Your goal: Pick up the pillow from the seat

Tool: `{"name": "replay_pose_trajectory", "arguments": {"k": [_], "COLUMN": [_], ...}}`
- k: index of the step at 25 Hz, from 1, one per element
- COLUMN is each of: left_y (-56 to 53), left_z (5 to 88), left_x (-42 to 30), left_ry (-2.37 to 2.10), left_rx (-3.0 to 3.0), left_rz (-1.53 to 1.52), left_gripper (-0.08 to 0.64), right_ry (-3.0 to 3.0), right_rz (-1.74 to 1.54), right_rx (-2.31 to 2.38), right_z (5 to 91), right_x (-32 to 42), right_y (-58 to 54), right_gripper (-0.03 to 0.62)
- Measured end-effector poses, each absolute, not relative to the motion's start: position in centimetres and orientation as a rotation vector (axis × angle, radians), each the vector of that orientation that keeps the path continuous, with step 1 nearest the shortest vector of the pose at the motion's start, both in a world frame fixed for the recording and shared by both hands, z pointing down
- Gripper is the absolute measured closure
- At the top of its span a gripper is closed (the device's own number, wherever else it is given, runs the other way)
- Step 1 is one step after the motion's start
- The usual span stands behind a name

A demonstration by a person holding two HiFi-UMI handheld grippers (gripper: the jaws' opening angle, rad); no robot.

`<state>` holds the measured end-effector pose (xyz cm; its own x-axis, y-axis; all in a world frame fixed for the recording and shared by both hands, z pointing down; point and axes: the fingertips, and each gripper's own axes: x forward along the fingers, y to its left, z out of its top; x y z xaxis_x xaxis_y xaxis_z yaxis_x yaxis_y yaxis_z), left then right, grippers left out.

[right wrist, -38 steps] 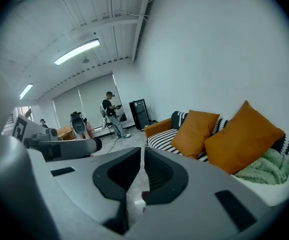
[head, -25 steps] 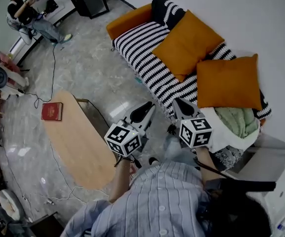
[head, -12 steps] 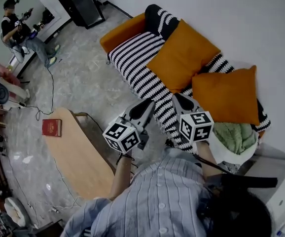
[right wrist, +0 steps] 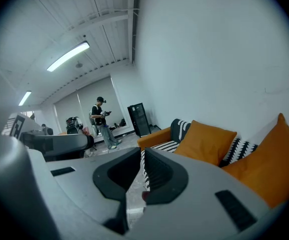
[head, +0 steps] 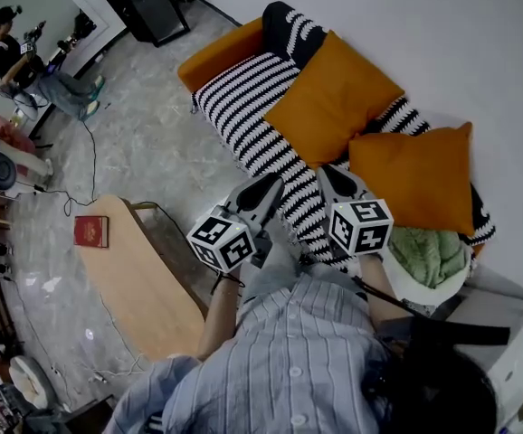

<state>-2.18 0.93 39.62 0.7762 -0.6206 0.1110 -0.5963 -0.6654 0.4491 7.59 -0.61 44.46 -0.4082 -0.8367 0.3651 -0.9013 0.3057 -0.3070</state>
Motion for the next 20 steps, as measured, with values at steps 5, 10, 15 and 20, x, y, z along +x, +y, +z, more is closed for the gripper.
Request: {"name": "replay_pose_trajectory", "arguments": {"k": [5, 10, 15, 20], "left_y": [0.0, -2.5, -6.3, -12.3], "left_z": [40.2, 40.8, 41.5, 41.1], "left_x": [-1.6, 0.0, 1.6, 2.2], "left_ry": [-0.874, -0.79, -0.695, -0.606], "left_rx": [2.503, 2.523, 2.572, 2.62], "left_rz": [-0.039, -0.019, 0.046, 0.06], "left_gripper": [0.508, 0.508, 0.508, 0.508], "right_ry": [-2.387, -2.352, -2.295, -2.245], "right_rz": [0.729, 0.73, 0.753, 0.776], "right_rx": [1.657, 1.735, 1.828, 1.911], "right_z": [45.2, 45.4, 45.8, 46.1], "right_x": [8.3, 9.8, 11.4, 11.8], "right_y": [-0.8, -2.9, -6.6, -11.5], "right_gripper": [0.557, 0.557, 0.557, 0.557]}}
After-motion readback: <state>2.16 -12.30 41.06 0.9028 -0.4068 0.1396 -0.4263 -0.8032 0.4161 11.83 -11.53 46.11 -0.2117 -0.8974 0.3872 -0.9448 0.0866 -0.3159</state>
